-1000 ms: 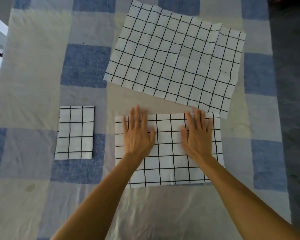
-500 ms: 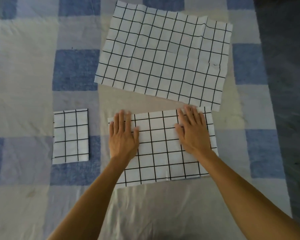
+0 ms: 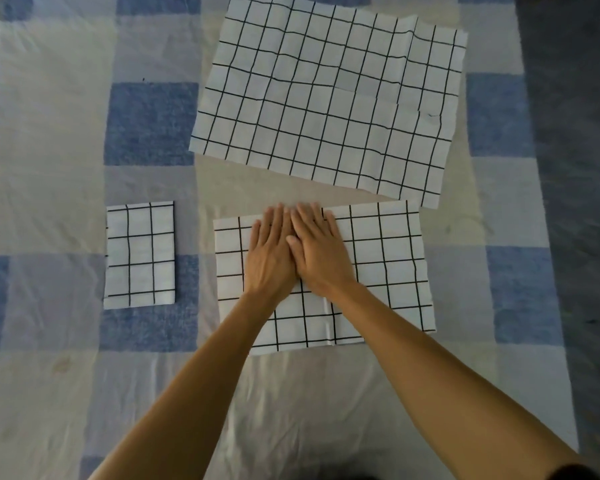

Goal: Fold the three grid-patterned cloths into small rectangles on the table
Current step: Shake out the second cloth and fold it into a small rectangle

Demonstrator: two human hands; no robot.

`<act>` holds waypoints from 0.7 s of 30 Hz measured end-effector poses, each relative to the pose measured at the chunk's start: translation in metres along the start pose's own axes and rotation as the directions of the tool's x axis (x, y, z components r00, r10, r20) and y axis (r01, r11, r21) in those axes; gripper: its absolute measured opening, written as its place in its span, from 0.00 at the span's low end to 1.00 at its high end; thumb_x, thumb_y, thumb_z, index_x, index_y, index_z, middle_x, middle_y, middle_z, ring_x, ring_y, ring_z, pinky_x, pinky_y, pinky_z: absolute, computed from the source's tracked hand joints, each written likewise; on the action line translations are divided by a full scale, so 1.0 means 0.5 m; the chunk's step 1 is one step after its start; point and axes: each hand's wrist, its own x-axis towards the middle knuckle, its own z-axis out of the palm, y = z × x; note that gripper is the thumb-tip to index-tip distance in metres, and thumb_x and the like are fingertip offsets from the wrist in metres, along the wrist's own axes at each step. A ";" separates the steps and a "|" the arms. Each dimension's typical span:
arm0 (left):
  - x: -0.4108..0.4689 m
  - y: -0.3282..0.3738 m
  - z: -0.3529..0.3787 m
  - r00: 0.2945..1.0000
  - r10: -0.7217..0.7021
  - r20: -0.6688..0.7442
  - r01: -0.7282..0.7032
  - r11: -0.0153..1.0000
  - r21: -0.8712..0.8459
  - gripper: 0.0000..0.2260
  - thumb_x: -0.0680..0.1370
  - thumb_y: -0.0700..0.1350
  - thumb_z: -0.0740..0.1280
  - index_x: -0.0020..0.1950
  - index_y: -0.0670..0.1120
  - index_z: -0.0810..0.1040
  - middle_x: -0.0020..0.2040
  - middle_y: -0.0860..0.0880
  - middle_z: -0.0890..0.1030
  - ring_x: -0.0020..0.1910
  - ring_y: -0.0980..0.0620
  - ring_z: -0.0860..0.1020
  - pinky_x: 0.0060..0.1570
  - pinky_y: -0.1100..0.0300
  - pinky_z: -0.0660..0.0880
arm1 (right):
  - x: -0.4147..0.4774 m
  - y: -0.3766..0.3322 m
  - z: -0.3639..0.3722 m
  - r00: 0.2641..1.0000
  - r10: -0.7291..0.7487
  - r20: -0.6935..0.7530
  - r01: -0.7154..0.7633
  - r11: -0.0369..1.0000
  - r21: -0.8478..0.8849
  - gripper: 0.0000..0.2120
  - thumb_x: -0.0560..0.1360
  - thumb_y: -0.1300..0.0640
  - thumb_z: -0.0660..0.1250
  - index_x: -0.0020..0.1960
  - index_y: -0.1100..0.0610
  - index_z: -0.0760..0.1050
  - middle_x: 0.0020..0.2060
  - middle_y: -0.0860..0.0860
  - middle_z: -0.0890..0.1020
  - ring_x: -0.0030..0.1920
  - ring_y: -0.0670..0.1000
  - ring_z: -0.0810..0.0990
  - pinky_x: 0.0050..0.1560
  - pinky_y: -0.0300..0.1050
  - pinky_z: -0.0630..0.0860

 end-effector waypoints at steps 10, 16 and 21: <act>-0.041 -0.124 -0.028 0.983 -0.181 0.002 0.181 0.983 0.032 0.31 0.80 0.62 0.42 0.77 0.46 0.38 0.77 0.47 0.40 0.75 0.50 0.38 0.74 0.48 0.43 | -0.061 0.171 -0.027 0.975 0.202 -0.094 -0.214 0.967 -0.140 0.27 0.82 0.44 0.43 0.78 0.53 0.49 0.78 0.52 0.48 0.77 0.53 0.42 0.76 0.52 0.41; -0.038 -0.115 -0.038 0.980 -0.201 0.012 0.198 0.974 0.112 0.32 0.79 0.62 0.40 0.77 0.45 0.39 0.77 0.46 0.40 0.75 0.48 0.37 0.72 0.45 0.36 | -0.066 0.178 -0.042 0.967 0.235 -0.100 -0.243 0.967 -0.075 0.27 0.82 0.45 0.45 0.78 0.55 0.50 0.78 0.54 0.49 0.77 0.55 0.43 0.76 0.54 0.41; 0.003 -0.043 -0.067 1.000 0.021 -0.007 -0.021 0.999 0.048 0.25 0.82 0.55 0.46 0.77 0.44 0.50 0.77 0.43 0.55 0.76 0.45 0.49 0.73 0.46 0.41 | -0.049 0.160 -0.072 0.961 0.151 -0.232 -0.155 0.988 0.002 0.22 0.81 0.52 0.52 0.72 0.58 0.64 0.69 0.57 0.70 0.73 0.59 0.63 0.74 0.59 0.54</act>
